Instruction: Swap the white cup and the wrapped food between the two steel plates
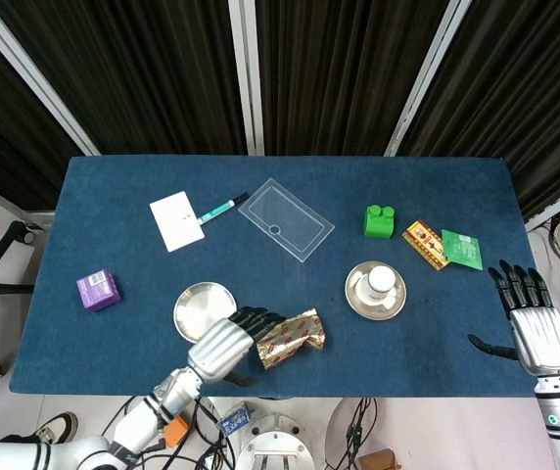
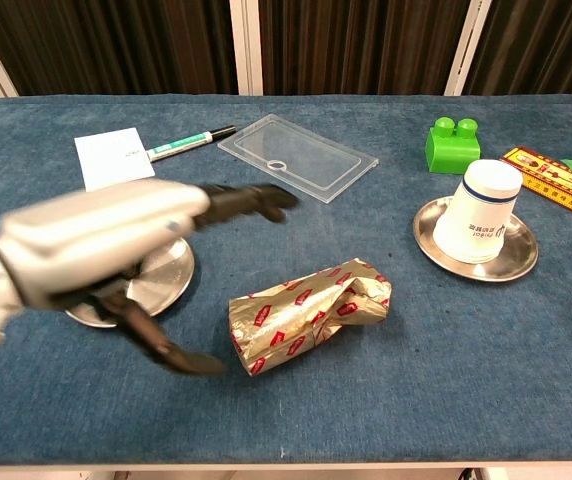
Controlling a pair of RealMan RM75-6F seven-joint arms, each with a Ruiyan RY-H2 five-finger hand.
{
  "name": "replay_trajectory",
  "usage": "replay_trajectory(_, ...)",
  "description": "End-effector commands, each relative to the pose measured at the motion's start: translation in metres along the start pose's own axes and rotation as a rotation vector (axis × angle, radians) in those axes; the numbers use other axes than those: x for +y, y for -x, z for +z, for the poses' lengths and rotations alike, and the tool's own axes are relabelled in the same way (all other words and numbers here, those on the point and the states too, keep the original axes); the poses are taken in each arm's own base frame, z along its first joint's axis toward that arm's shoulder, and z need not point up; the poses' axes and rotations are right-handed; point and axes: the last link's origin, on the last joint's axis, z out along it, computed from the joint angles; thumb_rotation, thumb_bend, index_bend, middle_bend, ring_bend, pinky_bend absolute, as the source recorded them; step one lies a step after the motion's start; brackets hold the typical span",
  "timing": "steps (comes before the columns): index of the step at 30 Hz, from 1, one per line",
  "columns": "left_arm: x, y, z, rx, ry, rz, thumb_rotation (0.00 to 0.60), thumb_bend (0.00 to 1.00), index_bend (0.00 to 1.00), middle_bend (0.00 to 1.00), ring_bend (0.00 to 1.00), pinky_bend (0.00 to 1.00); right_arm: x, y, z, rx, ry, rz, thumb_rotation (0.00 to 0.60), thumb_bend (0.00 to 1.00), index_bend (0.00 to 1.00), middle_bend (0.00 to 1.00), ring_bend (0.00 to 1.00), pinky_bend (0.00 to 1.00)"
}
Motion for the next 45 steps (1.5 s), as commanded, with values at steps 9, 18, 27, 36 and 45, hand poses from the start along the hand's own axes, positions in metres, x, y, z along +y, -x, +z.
replay_trajectory(9, 0.014, 0.033, 0.053, -0.027, -0.031, 0.112, 0.600, 0.03, 0.06, 0.11, 0.12, 0.18, 0.006, -0.003, 0.004, -0.021, 0.012, 0.017, 0.447, 0.21, 0.00, 0.00, 0.00, 0.00)
replay_trajectory(18, 0.014, 0.039, 0.062, 0.017, -0.064, 0.149, 0.600, 0.04, 0.29, 0.36, 0.50, 0.55, 0.006, -0.003, 0.006, -0.021, 0.017, 0.019, 0.450, 0.21, 0.00, 0.00, 0.00, 0.00)
replay_trajectory(27, 0.007, 0.052, 0.064, 0.002, -0.102, 0.182, 0.600, 0.18, 0.42, 0.44, 0.58, 0.67, 0.007, -0.007, 0.002, -0.014, 0.013, 0.028, 0.451, 0.21, 0.00, 0.00, 0.00, 0.00)
replay_trajectory(36, 0.012, 0.024, 0.059, 0.176, -0.061, 0.180, 0.600, 0.50, 0.51, 0.53, 0.64, 0.74, 0.009, -0.007, 0.003, -0.026, 0.024, 0.033, 0.450, 0.21, 0.00, 0.00, 0.00, 0.00)
replay_trajectory(45, -0.030, -0.048, 0.022, 0.357, -0.169, 0.223, 0.600, 0.50, 0.51, 0.54, 0.64, 0.74, 0.009, -0.009, -0.001, -0.023, 0.025, 0.039, 0.450, 0.21, 0.00, 0.00, 0.00, 0.00)
